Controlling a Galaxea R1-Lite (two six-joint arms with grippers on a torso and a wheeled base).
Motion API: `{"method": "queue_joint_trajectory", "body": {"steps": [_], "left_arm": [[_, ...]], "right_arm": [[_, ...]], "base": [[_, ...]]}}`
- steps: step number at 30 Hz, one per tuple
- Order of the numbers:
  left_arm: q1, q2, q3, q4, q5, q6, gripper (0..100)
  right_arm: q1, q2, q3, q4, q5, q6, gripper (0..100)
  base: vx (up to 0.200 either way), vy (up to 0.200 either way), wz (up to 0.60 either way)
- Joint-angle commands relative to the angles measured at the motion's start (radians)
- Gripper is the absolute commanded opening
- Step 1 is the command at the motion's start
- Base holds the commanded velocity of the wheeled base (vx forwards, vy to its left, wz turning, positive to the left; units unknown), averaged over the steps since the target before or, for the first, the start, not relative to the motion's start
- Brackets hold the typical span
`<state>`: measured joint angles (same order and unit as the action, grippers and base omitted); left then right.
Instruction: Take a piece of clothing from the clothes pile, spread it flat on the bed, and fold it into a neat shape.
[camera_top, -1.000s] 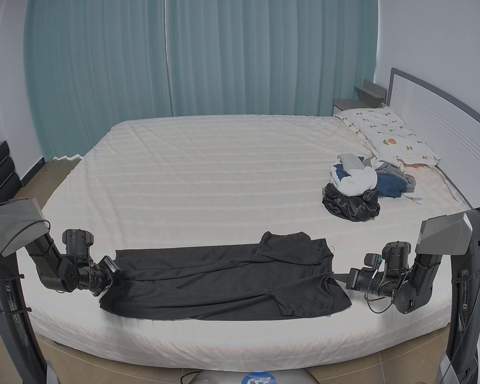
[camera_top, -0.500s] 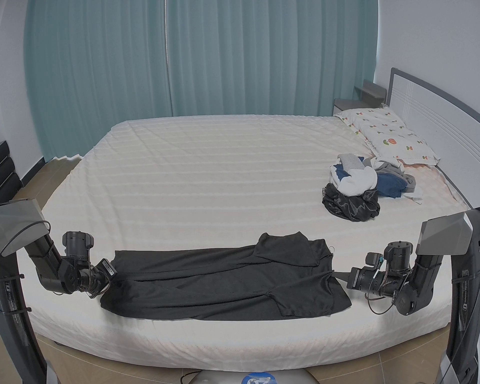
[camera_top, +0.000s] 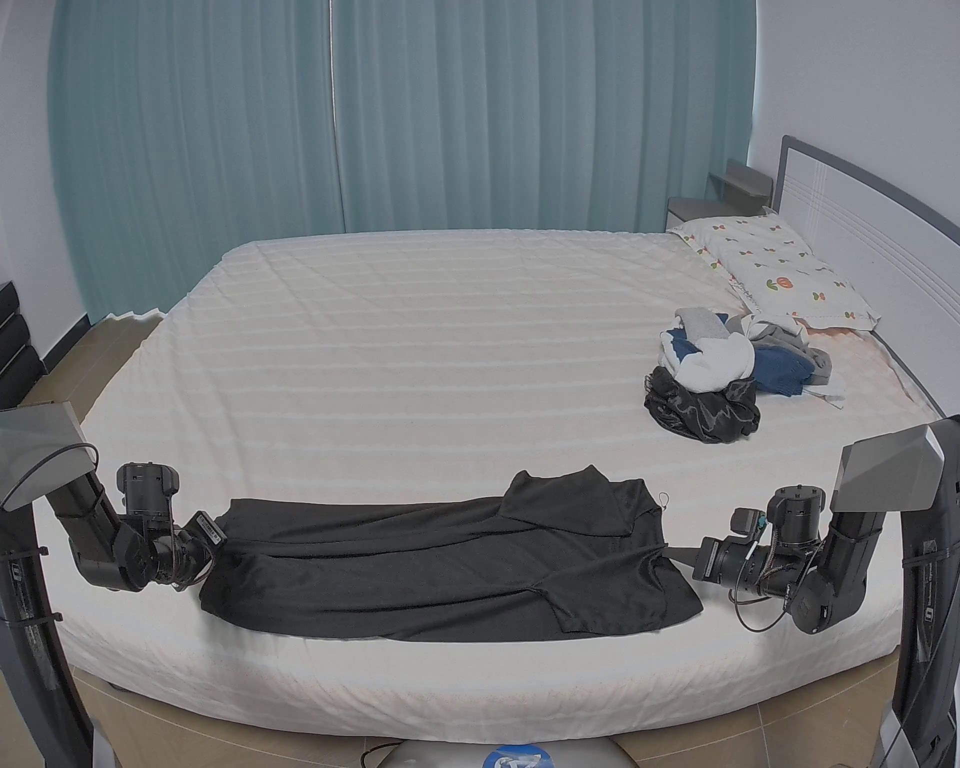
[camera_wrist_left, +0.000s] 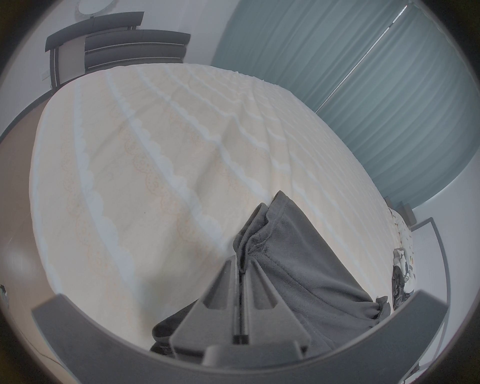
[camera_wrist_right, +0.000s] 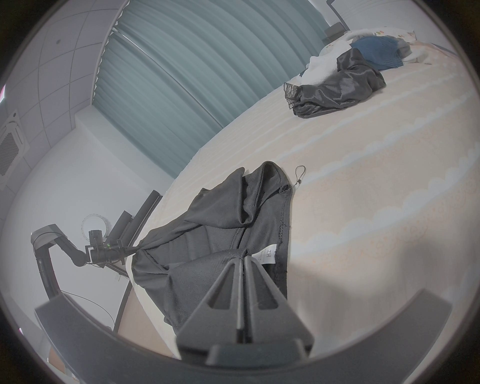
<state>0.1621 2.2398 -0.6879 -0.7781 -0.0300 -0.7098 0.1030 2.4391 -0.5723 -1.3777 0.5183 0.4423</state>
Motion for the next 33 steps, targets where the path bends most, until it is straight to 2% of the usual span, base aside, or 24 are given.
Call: {"method": "queue_joint_trajectory", "body": {"steps": [1,6,10,11,15,16,18,22,23,24,27,30,33], "left_arm": [[-0.001,0.014,0.001,-0.003,-0.002,0.0,0],[-0.001,0.006,0.002,-0.003,-0.002,-0.002,0],[-0.003,0.004,0.001,-0.004,-0.002,-0.023,0],[-0.004,-0.002,-0.001,-0.004,-0.002,-0.034,0],[-0.009,-0.017,-0.001,-0.007,-0.004,-0.066,0],[-0.009,-0.017,-0.001,-0.007,-0.004,-0.066,0],[-0.012,-0.019,-0.004,-0.012,-0.001,-0.076,0],[-0.012,-0.019,-0.004,-0.027,0.005,-0.088,0],[-0.012,-0.019,-0.004,-0.027,0.005,-0.088,0],[-0.018,-0.019,-0.009,-0.041,0.007,-0.115,0],[-0.021,-0.025,-0.009,-0.069,0.007,-0.143,0],[-0.024,-0.034,0.002,-0.109,0.009,-0.16,0],[-0.024,-0.046,0.002,-0.112,0.009,-0.163,0]], "right_arm": [[0.003,0.004,0.0,0.0,0.0,0.001,100],[-0.009,-0.045,-0.004,-0.003,-0.011,0.009,100],[-0.009,-0.138,-0.041,0.014,-0.066,0.121,100],[0.011,-0.157,-0.054,0.023,-0.093,0.164,100],[0.11,-0.158,-0.112,0.074,-0.212,0.246,100],[0.11,-0.158,-0.112,0.074,-0.212,0.246,100],[0.176,-0.15,-0.184,0.157,-0.281,0.317,100],[0.254,-0.134,-0.281,0.27,-0.319,0.463,100],[0.254,-0.134,-0.281,0.27,-0.319,0.463,100],[0.291,-0.104,-0.322,0.33,-0.333,0.512,100],[0.32,-0.058,-0.37,0.388,-0.36,0.529,100],[0.343,0.017,-0.432,0.44,-0.425,0.53,100],[0.343,0.04,-0.452,0.451,-0.443,0.53,100]], "base": [[0.0,0.0,0.0],[0.0,0.0,0.0],[0.0,0.0,0.0],[0.0,0.0,0.0],[0.0,0.0,0.0],[0.0,0.0,0.0],[0.0,0.0,0.0],[0.0,0.0,0.0],[0.0,0.0,0.0],[0.0,0.0,0.0],[0.0,0.0,0.0],[0.0,0.0,0.0],[0.0,0.0,0.0]]}}
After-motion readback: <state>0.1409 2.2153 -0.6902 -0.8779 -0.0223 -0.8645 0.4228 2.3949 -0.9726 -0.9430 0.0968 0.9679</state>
